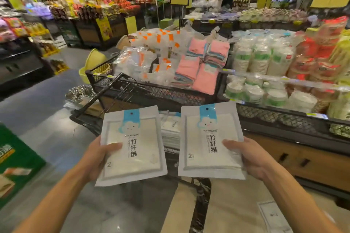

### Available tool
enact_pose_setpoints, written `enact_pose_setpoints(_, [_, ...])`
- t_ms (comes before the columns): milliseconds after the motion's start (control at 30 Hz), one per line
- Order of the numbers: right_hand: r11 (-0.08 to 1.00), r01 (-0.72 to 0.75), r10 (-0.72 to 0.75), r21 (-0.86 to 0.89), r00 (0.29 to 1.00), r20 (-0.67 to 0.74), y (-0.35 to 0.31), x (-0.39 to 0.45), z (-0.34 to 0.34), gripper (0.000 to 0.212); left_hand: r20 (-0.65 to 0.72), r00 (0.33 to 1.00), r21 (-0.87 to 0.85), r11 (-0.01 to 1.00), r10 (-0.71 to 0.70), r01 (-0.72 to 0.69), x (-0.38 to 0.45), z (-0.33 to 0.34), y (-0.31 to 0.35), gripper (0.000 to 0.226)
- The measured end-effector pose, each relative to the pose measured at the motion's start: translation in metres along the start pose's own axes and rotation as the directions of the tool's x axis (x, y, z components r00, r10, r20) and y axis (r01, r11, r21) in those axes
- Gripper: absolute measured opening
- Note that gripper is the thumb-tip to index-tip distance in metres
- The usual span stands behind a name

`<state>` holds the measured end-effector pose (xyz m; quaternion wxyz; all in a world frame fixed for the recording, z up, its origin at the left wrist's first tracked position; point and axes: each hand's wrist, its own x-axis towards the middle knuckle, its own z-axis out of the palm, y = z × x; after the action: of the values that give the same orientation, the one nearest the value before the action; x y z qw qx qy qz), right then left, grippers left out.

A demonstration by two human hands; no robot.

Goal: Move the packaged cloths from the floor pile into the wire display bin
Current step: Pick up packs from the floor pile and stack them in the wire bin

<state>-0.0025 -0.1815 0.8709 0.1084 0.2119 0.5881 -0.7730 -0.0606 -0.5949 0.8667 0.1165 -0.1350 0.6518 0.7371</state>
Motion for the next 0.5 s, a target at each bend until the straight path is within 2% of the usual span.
enact_pose_setpoints(200, [1.0,0.009,-0.009,-0.018,1.0,-0.021,-0.002,0.051,0.039,0.033,0.062,0.996,-0.061,0.996,-0.058,0.062,0.06,-0.025,0.008,0.047])
enact_pose_setpoints(400, [1.0,0.003,-0.003,-0.006,0.999,-0.045,-0.005,0.148,0.052,0.036,-0.016,0.998,-0.054,0.997,-0.061,0.06,0.122,-0.016,0.016,0.034])
enact_pose_setpoints(500, [0.999,-0.041,0.043,0.034,0.998,-0.05,-0.01,0.199,0.057,0.037,-0.069,0.996,-0.057,0.997,-0.059,0.056,0.148,-0.013,0.026,0.042])
